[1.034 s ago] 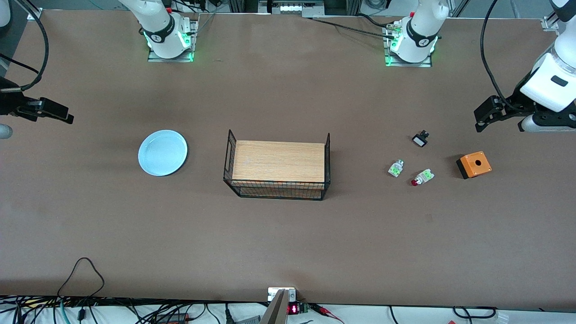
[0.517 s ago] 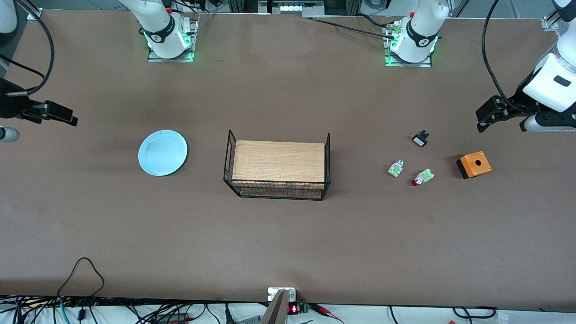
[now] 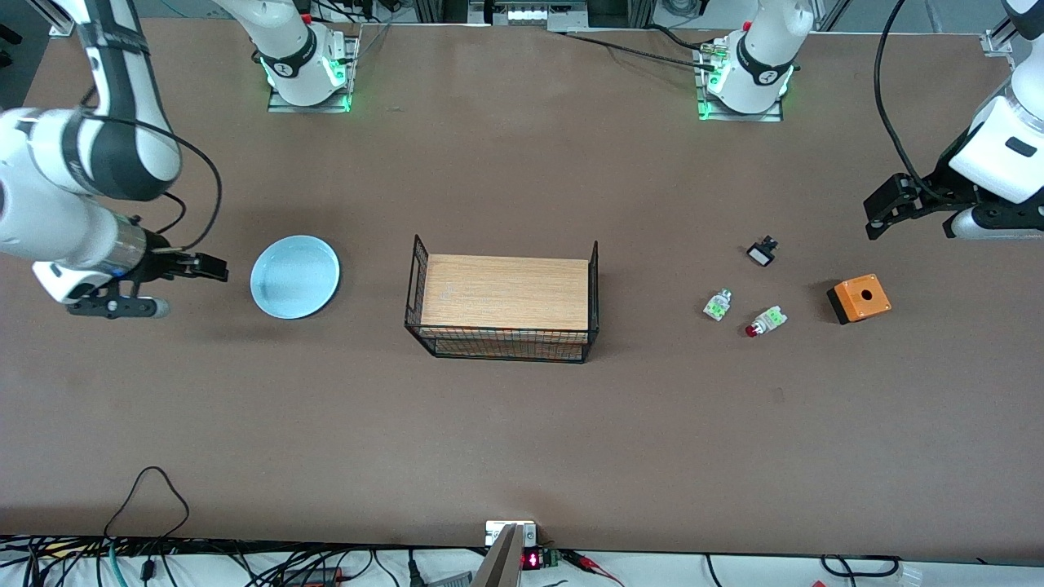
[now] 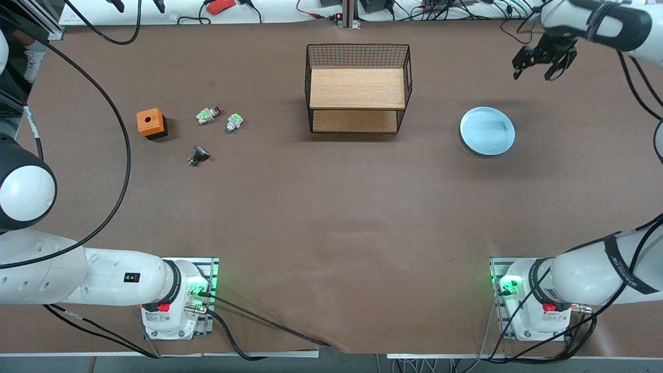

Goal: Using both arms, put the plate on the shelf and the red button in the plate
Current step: 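Lower the right gripper over the light blue plate rim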

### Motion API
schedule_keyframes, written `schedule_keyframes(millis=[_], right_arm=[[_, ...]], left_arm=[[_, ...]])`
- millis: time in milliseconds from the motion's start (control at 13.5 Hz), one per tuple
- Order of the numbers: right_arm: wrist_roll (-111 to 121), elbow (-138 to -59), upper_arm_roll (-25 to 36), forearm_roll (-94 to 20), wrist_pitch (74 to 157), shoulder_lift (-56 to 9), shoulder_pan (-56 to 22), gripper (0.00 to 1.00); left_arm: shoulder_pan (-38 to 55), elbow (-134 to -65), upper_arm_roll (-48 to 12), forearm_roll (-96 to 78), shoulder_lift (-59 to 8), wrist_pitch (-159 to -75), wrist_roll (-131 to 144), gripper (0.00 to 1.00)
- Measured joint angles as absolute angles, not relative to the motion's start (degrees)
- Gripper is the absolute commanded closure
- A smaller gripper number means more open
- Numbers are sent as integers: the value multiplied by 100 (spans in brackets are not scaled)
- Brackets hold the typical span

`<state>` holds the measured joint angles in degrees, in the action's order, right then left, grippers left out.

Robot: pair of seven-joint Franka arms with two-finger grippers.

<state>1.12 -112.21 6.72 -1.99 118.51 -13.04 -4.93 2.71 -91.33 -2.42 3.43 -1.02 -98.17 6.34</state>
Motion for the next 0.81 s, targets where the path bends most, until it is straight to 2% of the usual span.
schedule_keyframes(millis=[369, 812], right_arm=[[543, -12762, 680, -188, 13707, -1458, -456, 0], [751, -12926, 692, -188, 14482, -2054, -305, 4]], left_arm=[[272, -9140, -259, 343, -109, -9796, 634, 0], [272, -9166, -260, 343, -251, -9655, 634, 0]])
